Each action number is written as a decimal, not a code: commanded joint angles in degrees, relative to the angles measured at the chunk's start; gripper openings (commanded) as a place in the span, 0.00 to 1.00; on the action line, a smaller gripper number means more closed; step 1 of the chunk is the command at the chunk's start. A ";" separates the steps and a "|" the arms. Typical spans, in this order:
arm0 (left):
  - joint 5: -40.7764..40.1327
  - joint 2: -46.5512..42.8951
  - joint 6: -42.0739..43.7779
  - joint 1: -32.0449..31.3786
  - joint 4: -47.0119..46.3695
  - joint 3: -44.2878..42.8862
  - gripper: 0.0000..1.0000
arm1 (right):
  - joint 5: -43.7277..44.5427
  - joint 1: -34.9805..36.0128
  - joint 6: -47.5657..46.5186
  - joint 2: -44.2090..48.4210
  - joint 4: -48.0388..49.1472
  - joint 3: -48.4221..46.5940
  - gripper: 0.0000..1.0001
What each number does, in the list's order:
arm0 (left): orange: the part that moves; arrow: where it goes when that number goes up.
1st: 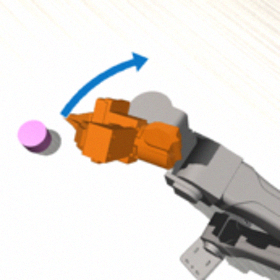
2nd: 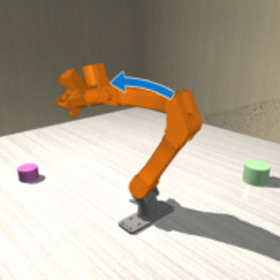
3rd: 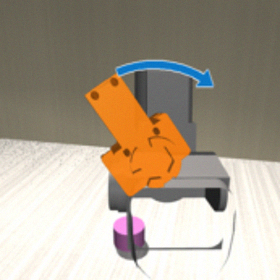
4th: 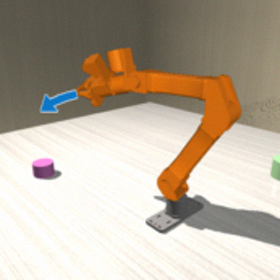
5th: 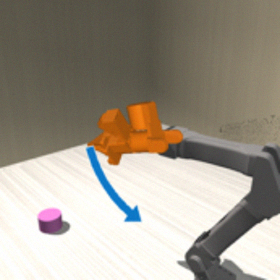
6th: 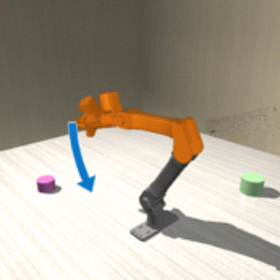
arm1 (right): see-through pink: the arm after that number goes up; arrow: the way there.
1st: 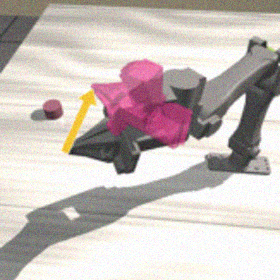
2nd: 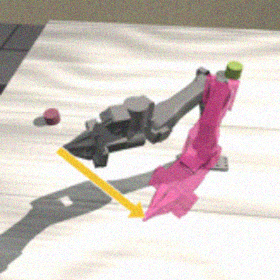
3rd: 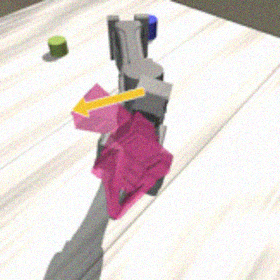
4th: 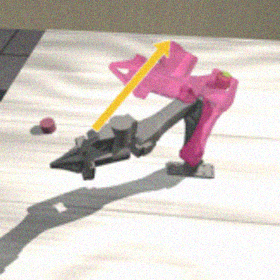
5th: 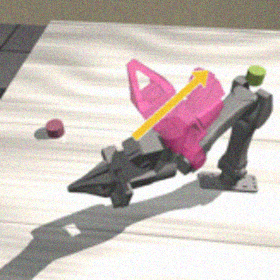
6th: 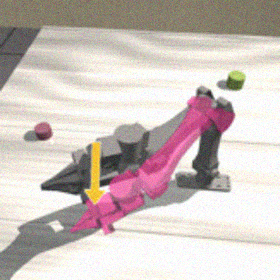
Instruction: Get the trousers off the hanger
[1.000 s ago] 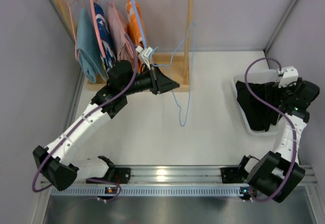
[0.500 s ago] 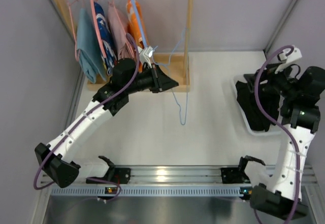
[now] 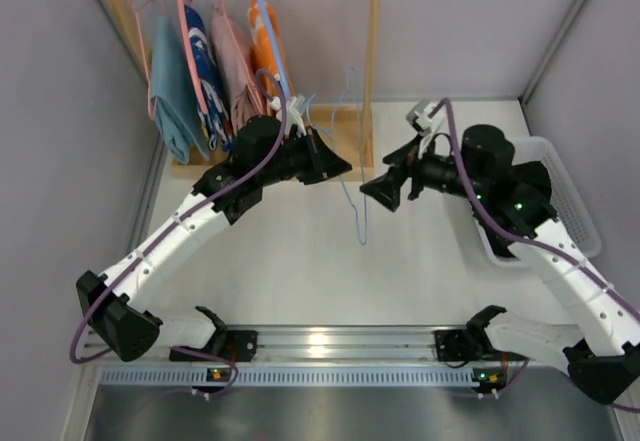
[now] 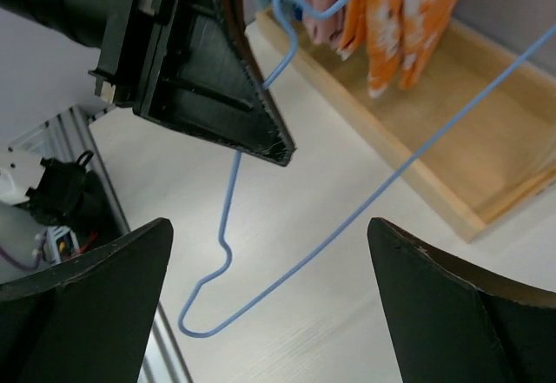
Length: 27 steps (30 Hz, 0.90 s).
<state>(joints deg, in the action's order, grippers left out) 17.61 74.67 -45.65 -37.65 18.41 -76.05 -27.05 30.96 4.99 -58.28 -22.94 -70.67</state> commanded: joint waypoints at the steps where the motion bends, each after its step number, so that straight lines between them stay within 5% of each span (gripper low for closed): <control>1: -2.75 -0.23 1.26 -0.76 -0.49 -2.70 0.00 | 5.16 6.82 3.27 -2.27 2.29 0.27 0.95; 7: -4.33 -0.14 1.26 -1.20 -0.48 -3.14 0.00 | 10.61 14.21 2.48 -6.58 2.72 0.63 0.91; 13: -4.86 0.21 1.18 -1.64 -0.22 -4.45 0.00 | 13.34 16.15 0.46 -9.39 3.78 0.27 0.76; 18: -5.74 0.03 1.61 -1.81 0.21 -5.25 0.00 | 10.53 16.32 0.98 -10.19 4.92 0.27 0.39; 22: -6.79 -0.84 2.49 -1.81 0.66 -4.99 0.00 | 6.14 16.32 2.65 -10.01 5.54 -0.34 0.00; 24: -6.80 -1.63 3.02 -1.73 0.66 -4.46 0.07 | 2.63 15.89 3.88 -9.57 6.15 -0.43 0.00; 25: -6.88 -1.90 3.11 -1.73 0.66 -4.20 0.22 | 1.31 15.54 4.75 -9.22 6.67 -0.34 0.00; 27: -7.32 -3.04 3.63 -1.81 0.66 -3.67 0.32 | -1.77 14.13 8.27 -8.61 7.64 0.01 0.00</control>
<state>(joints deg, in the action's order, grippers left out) 11.94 74.00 -43.64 -39.24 20.86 -78.96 -20.56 45.63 9.34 -68.84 -21.30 -69.71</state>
